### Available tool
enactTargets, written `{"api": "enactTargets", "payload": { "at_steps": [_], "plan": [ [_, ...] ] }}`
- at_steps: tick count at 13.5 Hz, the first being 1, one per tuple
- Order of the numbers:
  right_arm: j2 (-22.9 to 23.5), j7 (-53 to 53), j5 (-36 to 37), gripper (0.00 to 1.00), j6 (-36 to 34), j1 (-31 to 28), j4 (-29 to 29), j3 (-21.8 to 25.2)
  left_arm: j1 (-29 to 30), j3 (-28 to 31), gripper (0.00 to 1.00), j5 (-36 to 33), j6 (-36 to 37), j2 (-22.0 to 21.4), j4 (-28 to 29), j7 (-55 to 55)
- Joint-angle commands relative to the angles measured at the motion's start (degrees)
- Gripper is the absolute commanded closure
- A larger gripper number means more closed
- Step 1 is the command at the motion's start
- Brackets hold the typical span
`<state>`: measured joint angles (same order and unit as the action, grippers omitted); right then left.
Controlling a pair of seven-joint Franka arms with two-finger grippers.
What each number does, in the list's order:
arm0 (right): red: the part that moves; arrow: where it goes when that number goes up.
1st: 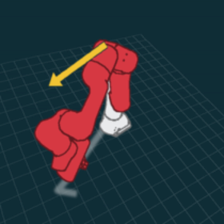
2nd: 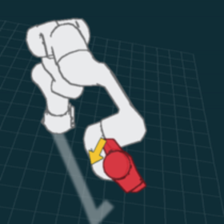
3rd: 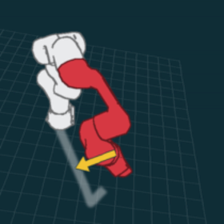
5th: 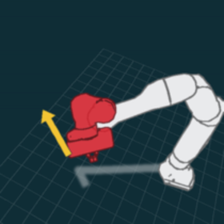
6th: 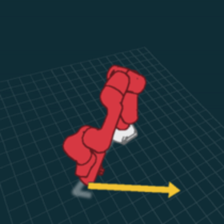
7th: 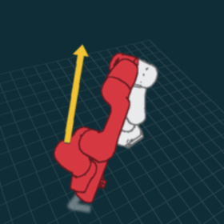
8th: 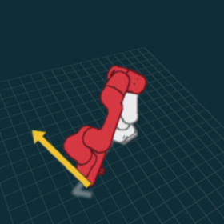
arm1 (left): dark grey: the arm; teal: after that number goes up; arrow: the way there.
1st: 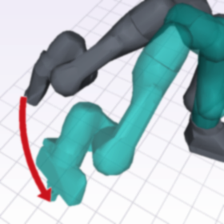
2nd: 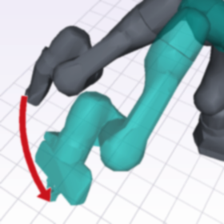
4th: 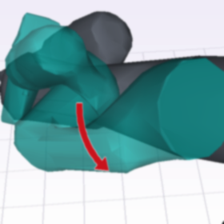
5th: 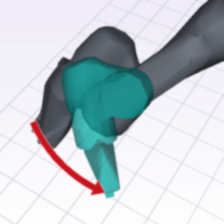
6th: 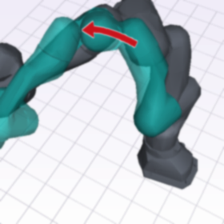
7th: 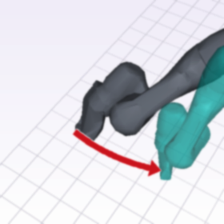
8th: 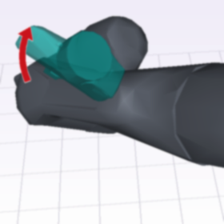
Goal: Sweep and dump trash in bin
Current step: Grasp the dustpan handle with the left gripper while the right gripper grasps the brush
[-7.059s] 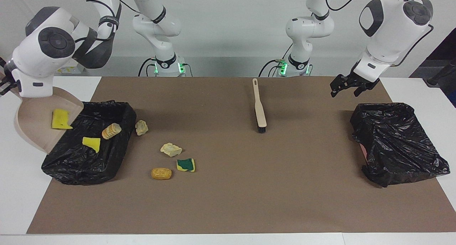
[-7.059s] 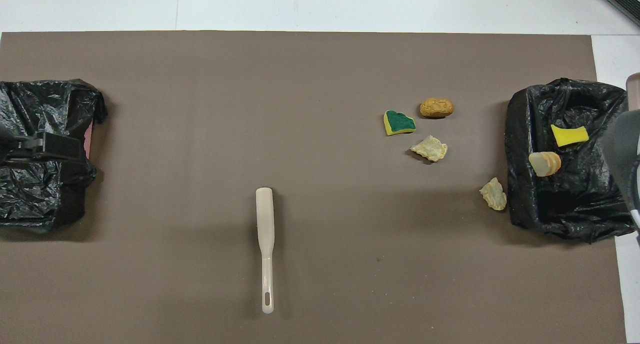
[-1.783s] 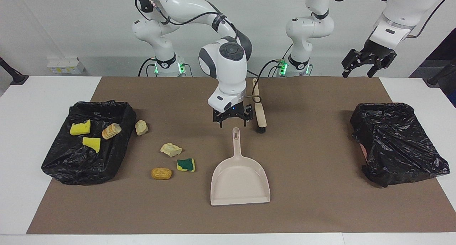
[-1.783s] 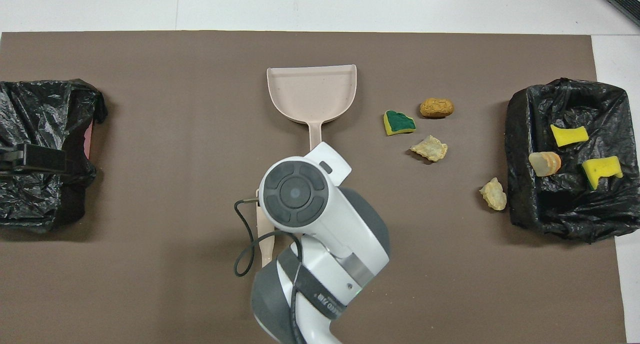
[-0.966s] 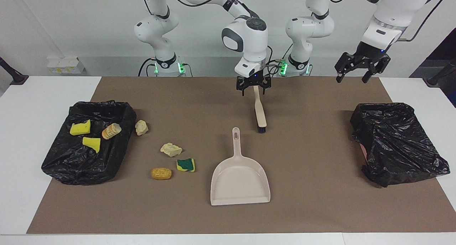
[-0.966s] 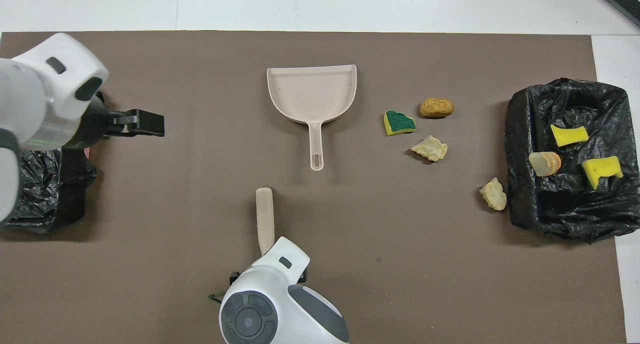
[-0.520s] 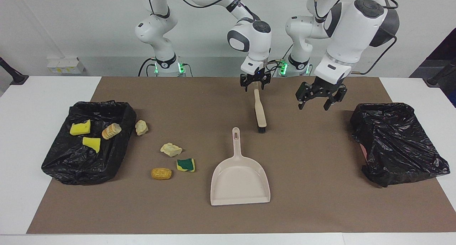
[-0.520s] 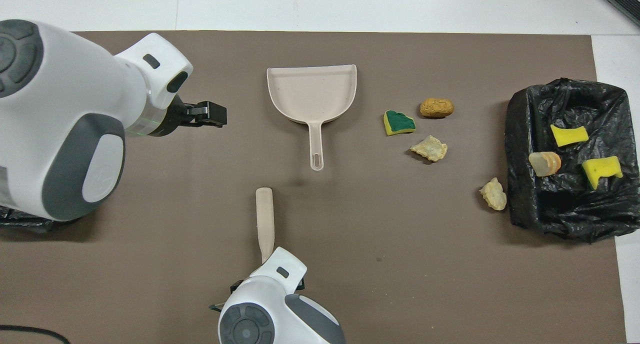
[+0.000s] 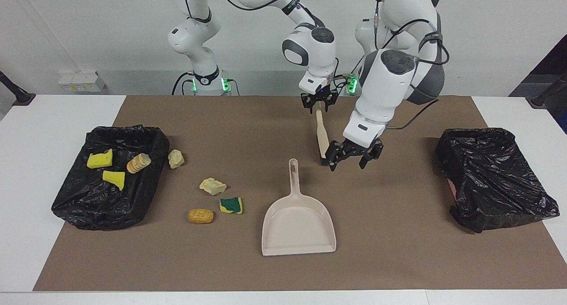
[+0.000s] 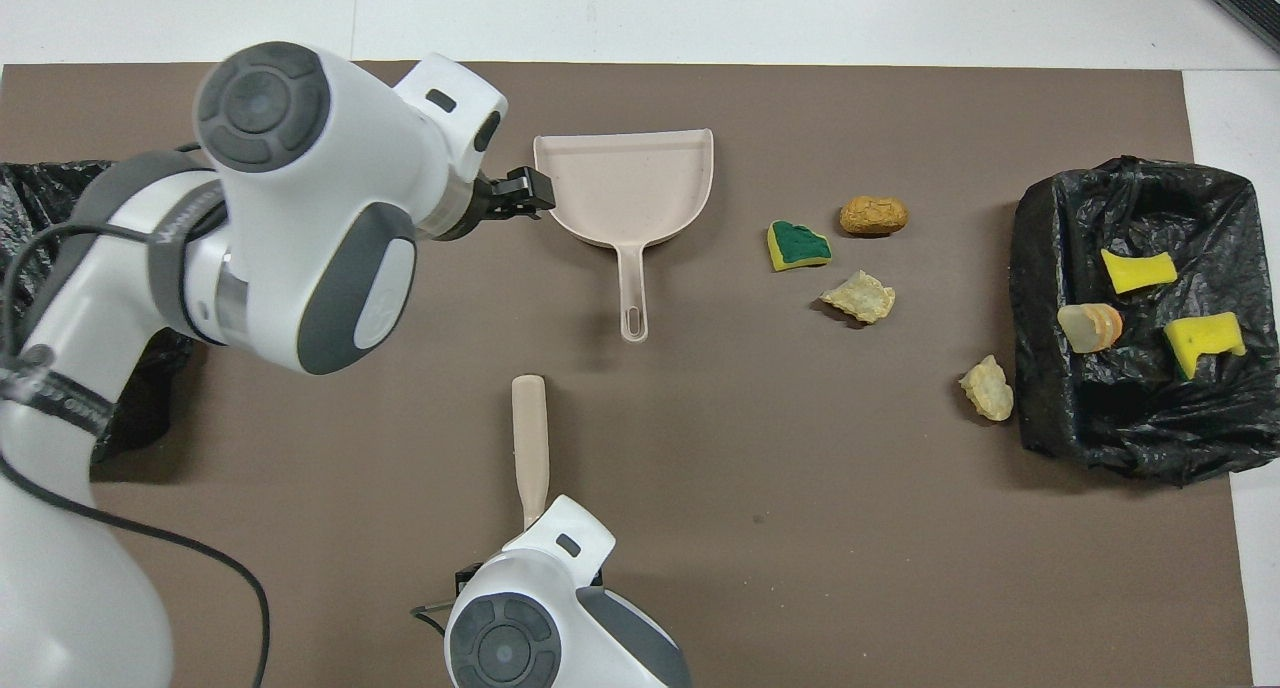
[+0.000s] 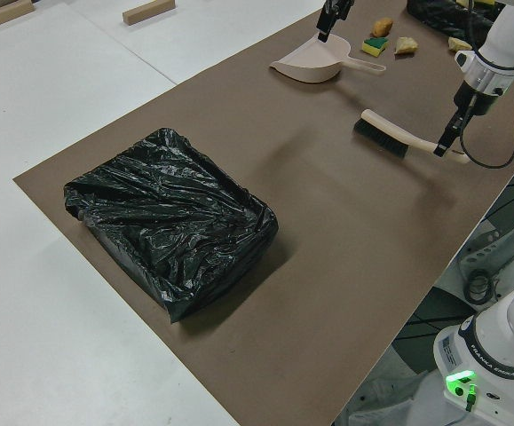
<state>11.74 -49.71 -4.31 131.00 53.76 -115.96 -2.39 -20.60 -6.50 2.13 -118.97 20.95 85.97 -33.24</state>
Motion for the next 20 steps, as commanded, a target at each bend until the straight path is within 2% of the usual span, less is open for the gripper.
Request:
{"api": "enactTargets", "payload": {
  "at_steps": [1,6,8,9,10,11,13,14,15,16,17,20],
  "plan": [
    [-0.3,-0.8,-1.7,0.40,1.5,-0.1,-1.1,0.0,-2.6,0.7,0.00,-1.4,-4.8,4.3,-2.6,-7.2],
    [0.8,-1.1,-2.1,0.41,1.0,-0.1,-1.0,0.0,-6.8,0.6,0.00,-0.3,-7.4,7.0,-1.8,-7.5],
    [1.0,-1.0,-2.1,0.42,0.8,-0.1,-0.7,0.0,-10.1,0.8,0.00,-0.5,-8.3,10.2,-1.6,-8.3],
    [1.1,-1.0,-2.0,0.53,0.7,-0.1,-0.5,0.0,-10.1,0.8,0.00,-0.7,-8.4,10.3,-1.6,-8.2],
    [1.4,-1.0,-2.0,0.78,0.8,-0.2,-0.3,0.0,-10.2,0.8,0.00,-0.7,-8.5,10.3,-1.5,-8.2],
    [1.4,-1.2,-2.1,1.00,0.7,-0.1,0.0,0.0,-10.9,0.8,0.00,-0.8,-8.7,10.6,-0.5,-8.3],
    [1.9,-1.2,-2.1,1.00,0.3,-0.6,0.8,0.1,-10.8,1.0,0.00,-1.2,-8.5,10.5,0.3,-7.8],
    [1.9,-1.5,-2.1,1.00,0.3,-0.6,0.9,0.1,-10.1,1.1,0.06,-1.3,-7.7,10.2,-0.4,-7.7],
    [1.8,-3.4,-2.1,1.00,0.3,-0.6,0.7,0.1,-10.1,1.1,0.23,-1.5,-5.5,9.5,-0.4,-7.7],
    [1.5,-4.9,-2.1,1.00,0.0,-0.5,0.6,0.1,-10.1,1.1,0.48,-1.4,-5.4,9.3,-0.4,-7.8],
    [0.8,-5.8,-2.1,1.00,-1.0,-0.3,0.3,0.1,-10.1,1.1,0.61,-1.4,-5.2,9.3,-0.4,-7.9],
    [-1.2,-10.1,-2.0,1.00,-3.6,1.1,-0.4,0.1,-10.9,1.1,0.57,-0.9,-5.6,9.3,0.2,-8.1]
  ]
}}
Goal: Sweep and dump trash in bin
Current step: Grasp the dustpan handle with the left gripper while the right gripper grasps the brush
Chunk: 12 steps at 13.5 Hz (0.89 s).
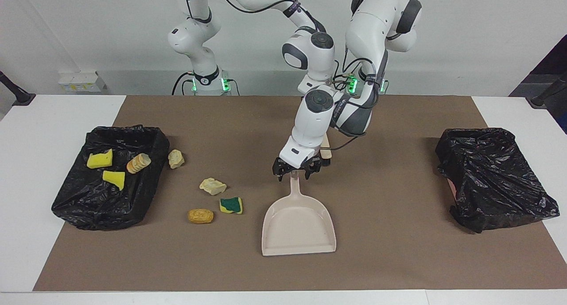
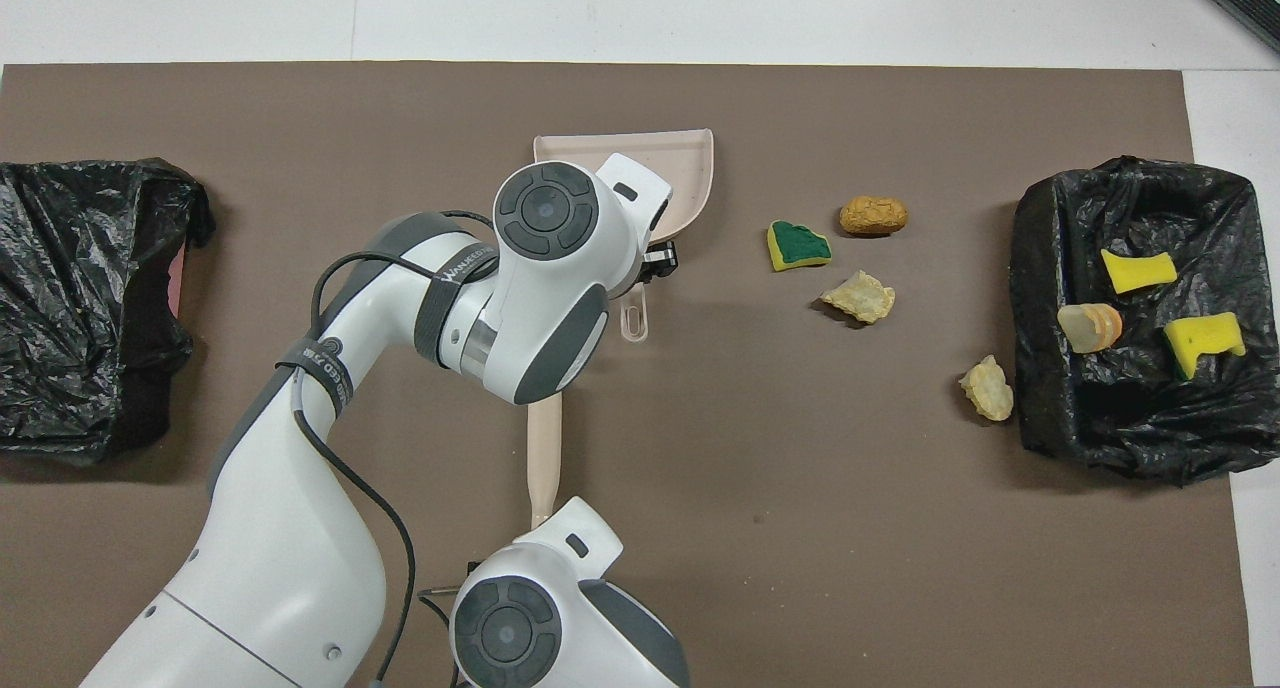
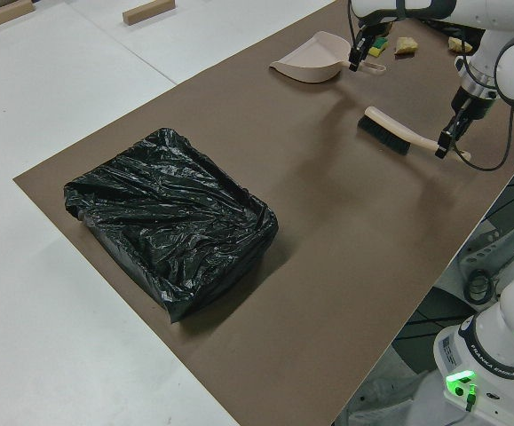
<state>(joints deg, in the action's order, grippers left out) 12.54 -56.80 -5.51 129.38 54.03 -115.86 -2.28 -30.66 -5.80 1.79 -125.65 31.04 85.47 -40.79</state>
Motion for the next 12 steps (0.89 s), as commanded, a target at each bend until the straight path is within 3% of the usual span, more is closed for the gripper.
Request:
{"api": "enactTargets", "payload": {
  "at_steps": [1,3,4,5,6,9,12],
  "plan": [
    [-2.5,-4.0,-0.7,1.00,-3.1,1.4,-1.0,0.0,-1.1,0.4,0.55,-0.5,0.6,-0.8,0.9,-0.6],
    [-4.4,-6.4,-0.7,1.00,-4.2,1.6,-2.5,0.1,-1.1,0.4,0.53,-0.5,0.6,-0.8,1.0,-0.6],
    [-5.2,-8.8,-0.3,1.00,-4.4,1.6,-3.0,0.2,-1.0,0.4,0.65,-0.6,0.8,-0.8,0.9,-0.5],
    [-6.0,-9.6,0.1,1.00,-5.1,1.5,-3.5,0.2,-0.8,0.4,0.88,-0.7,1.5,-0.8,0.9,-0.3],
    [-6.5,-9.7,0.4,1.00,-6.7,1.3,-3.8,0.3,-0.6,0.4,1.00,-0.7,1.8,-0.8,0.8,-0.2],
    [-8.6,-11.5,0.5,1.00,-11.7,-1.3,-4.0,0.5,0.0,0.6,1.00,-1.1,4.9,-1.6,0.8,0.4],
    [-9.9,-13.8,1.4,1.00,-17.7,-4.4,-3.9,0.6,3.5,0.7,1.00,-1.1,10.1,-5.8,1.0,11.5]
  ]
}}
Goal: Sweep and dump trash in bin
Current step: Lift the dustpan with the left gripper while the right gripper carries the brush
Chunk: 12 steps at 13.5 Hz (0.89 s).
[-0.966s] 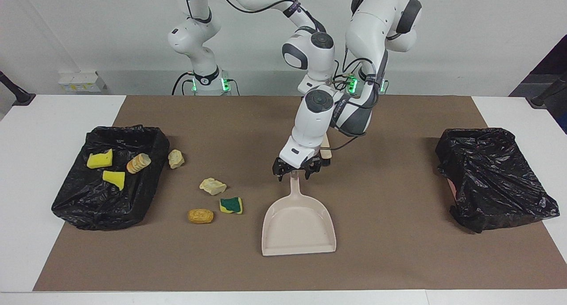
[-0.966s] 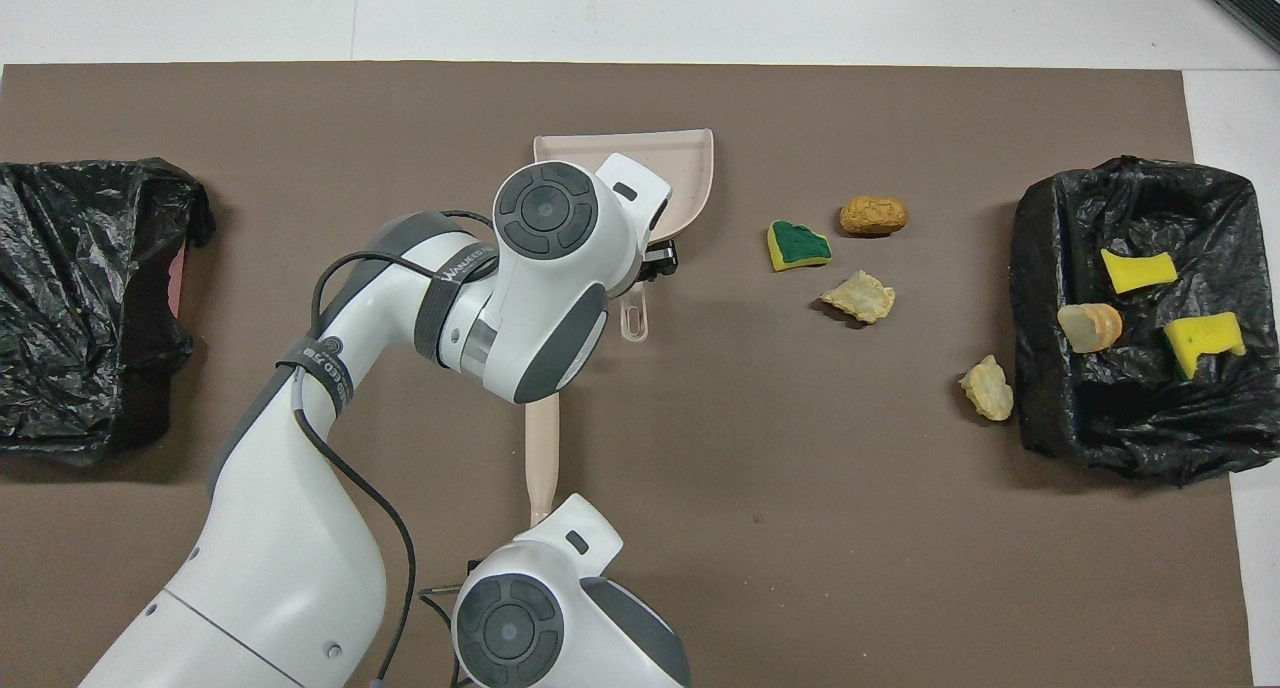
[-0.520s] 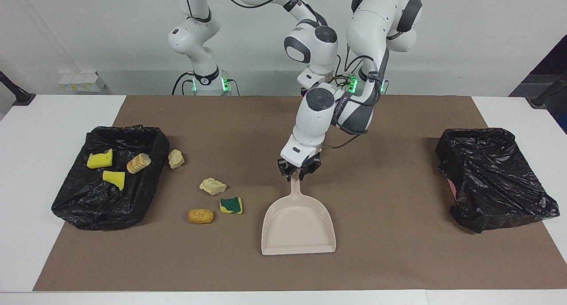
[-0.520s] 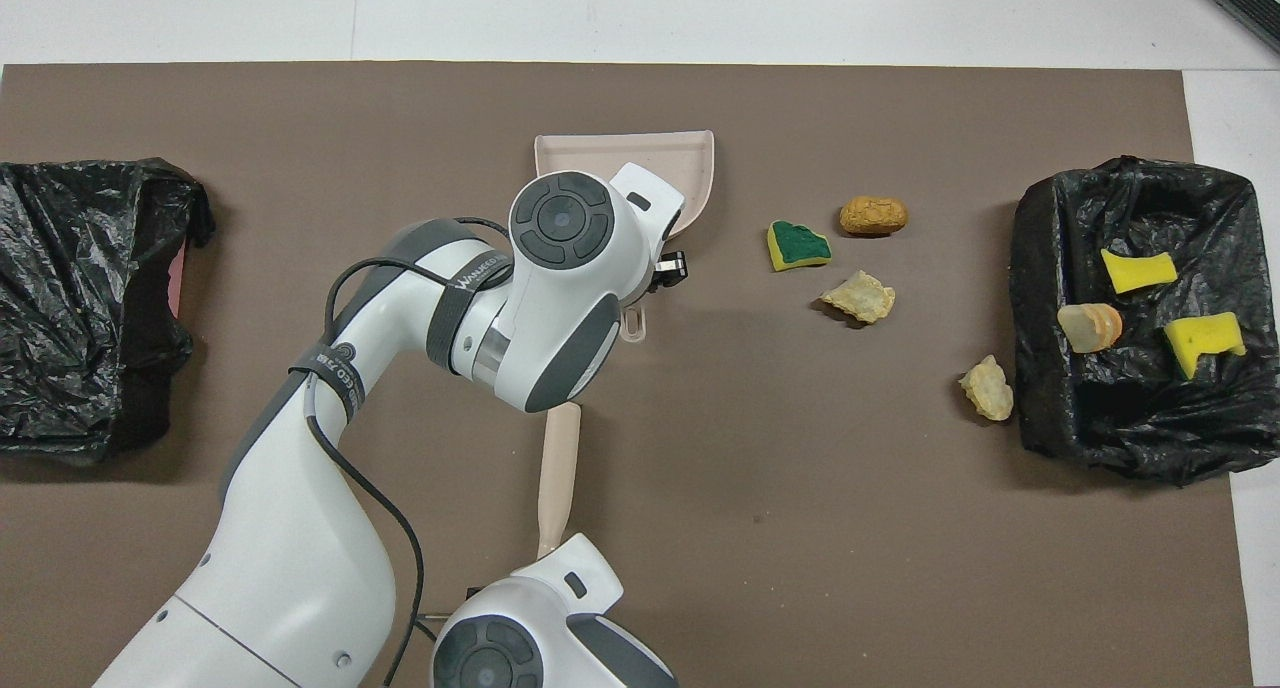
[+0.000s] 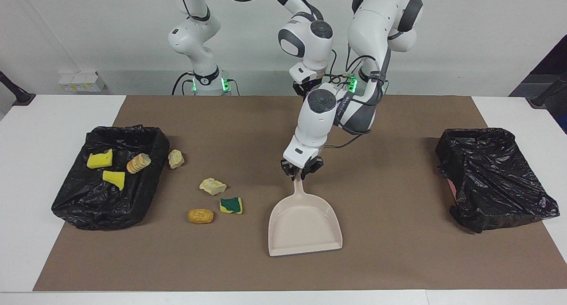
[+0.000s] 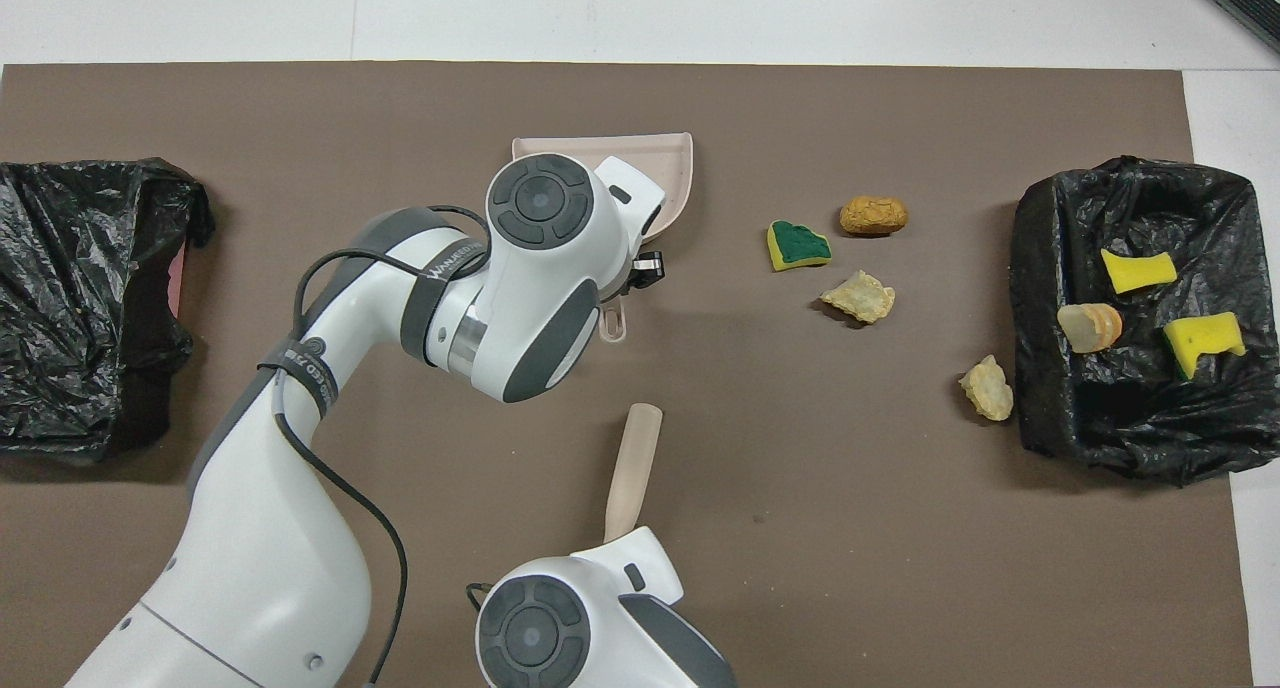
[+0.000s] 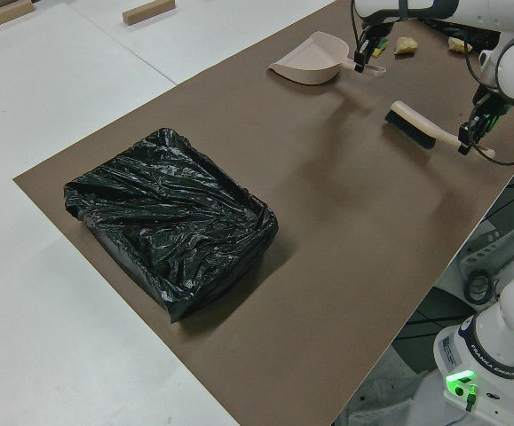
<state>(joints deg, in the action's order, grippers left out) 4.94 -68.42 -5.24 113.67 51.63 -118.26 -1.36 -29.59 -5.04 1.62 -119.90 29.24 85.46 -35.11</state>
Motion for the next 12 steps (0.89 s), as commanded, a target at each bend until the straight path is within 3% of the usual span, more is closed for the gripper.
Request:
{"api": "enactTargets", "payload": {
  "at_steps": [1,3,6,8,12],
  "plan": [
    [-2.5,-2.1,1.9,1.00,-2.8,-3.6,-1.5,-0.3,3.7,-0.1,1.00,-0.9,7.2,-5.4,1.0,10.5],
    [-1.7,-1.4,4.3,1.00,-2.8,-6.8,-1.0,-0.4,6.5,-0.1,1.00,-0.8,9.6,-6.9,1.2,18.4],
    [-1.5,5.3,8.4,1.00,-5.4,-13.9,0.2,-0.4,11.8,-0.1,1.00,-0.7,12.0,-13.0,4.8,32.4],
    [-1.6,8.5,12.0,1.00,-10.6,-17.3,0.3,-0.4,14.8,-0.1,1.00,-0.7,13.2,-19.0,11.5,43.8],
    [-1.9,15.7,18.1,1.00,-20.1,-24.7,-0.4,-0.5,19.9,-0.1,1.00,-0.7,12.1,-26.8,25.1,62.2]
  ]
}}
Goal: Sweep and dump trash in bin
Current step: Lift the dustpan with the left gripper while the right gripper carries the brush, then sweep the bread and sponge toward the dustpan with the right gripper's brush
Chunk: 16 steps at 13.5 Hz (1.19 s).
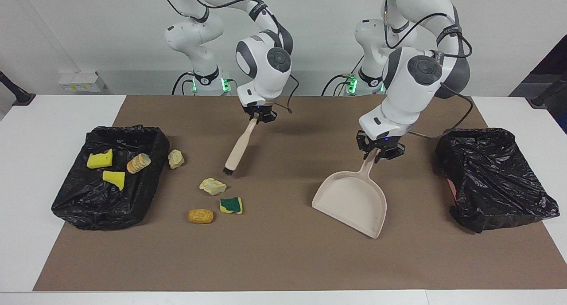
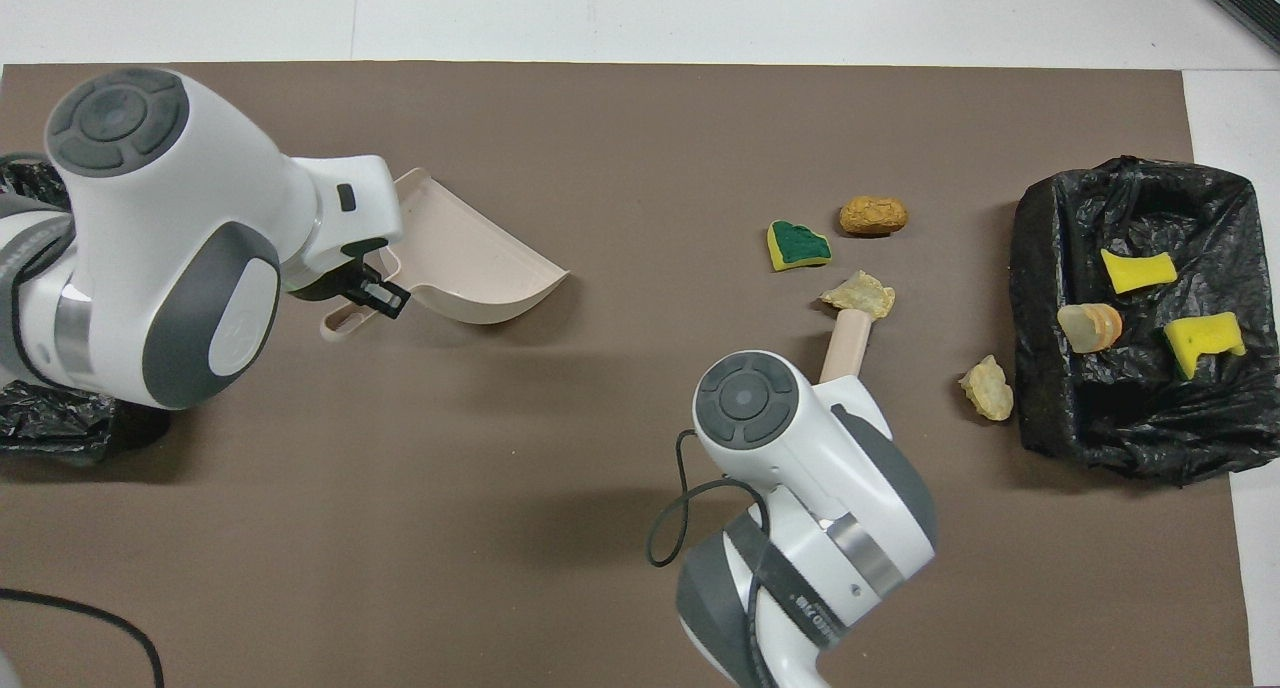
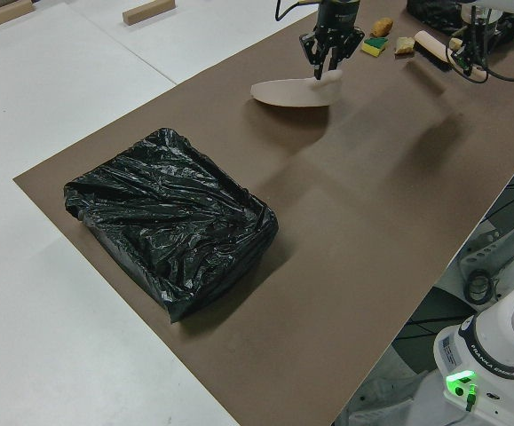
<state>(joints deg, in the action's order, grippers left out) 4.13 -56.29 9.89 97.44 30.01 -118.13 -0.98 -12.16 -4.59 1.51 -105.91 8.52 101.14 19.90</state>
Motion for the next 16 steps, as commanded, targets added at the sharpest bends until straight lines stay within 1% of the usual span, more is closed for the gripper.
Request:
{"api": "enactTargets", "payload": {
  "at_steps": [1,2,3,4,5,6,8,10,11,12,13,14,15,16],
  "plan": [
    [-1.4,5.6,3.3,1.00,-7.3,-3.9,-0.5,-0.8,4.3,-0.5,1.00,-0.5,-1.8,-7.5,11.8,13.8],
    [-2.5,6.4,3.4,1.00,-9.2,-6.1,-0.6,-0.9,6.9,-0.5,1.00,-0.5,-2.1,-8.9,14.2,19.9],
    [-3.2,6.8,3.5,1.00,-10.3,-7.4,-1.1,-0.9,8.0,-0.5,1.00,-0.5,-3.7,-9.6,16.2,24.3],
    [-4.6,7.1,4.0,1.00,-11.8,-7.8,-2.0,-0.8,8.4,-0.5,1.00,-0.5,-7.1,-8.7,17.9,28.3],
    [-5.5,7.2,5.7,1.00,-12.8,-8.8,-3.3,-0.9,8.0,-0.5,1.00,-0.5,-12.8,-7.3,20.3,28.5],
    [-6.9,7.2,6.5,1.00,-12.1,-9.7,-5.7,-0.9,7.6,-0.5,1.00,-0.5,-16.7,-6.8,21.8,29.2],
    [-9.7,7.2,7.0,1.00,-8.9,-10.6,-10.8,-0.9,7.3,-0.6,1.00,-0.6,-18.0,-6.3,22.8,29.4],
    [-13.3,7.2,7.1,1.00,-3.6,-11.0,-16.9,-1.0,4.3,-0.6,1.00,-0.5,-22.0,-4.8,23.2,28.0],
    [-14.3,7.5,7.0,1.00,-0.7,-11.7,-19.3,-0.9,4.2,-0.6,1.00,-0.5,-22.6,-4.6,23.0,26.9],
    [-14.9,8.7,7.0,1.00,1.8,-12.7,-20.8,-0.9,4.2,-0.6,1.00,-0.5,-22.3,-4.6,23.0,26.6],
    [-14.9,9.9,7.0,1.00,3.1,-12.8,-20.9,-1.0,4.1,-0.6,1.00,-0.5,-21.8,-4.7,23.1,25.5],
    [-14.6,11.4,6.6,1.00,4.8,-12.8,-20.8,-1.0,4.1,-0.7,1.00,-0.5,-21.6,-4.8,23.3,21.5],
    [-14.3,13.1,5.9,1.00,7.0,-12.4,-20.7,-1.1,4.1,-0.7,0.62,-0.5,-21.5,-4.8,23.3,18.9],
    [-13.8,15.0,4.6,1.00,9.5,-12.1,-20.6,-1.1,4.1,-0.6,0.01,-0.5,-22.3,-4.7,23.3,18.8]
  ]
}}
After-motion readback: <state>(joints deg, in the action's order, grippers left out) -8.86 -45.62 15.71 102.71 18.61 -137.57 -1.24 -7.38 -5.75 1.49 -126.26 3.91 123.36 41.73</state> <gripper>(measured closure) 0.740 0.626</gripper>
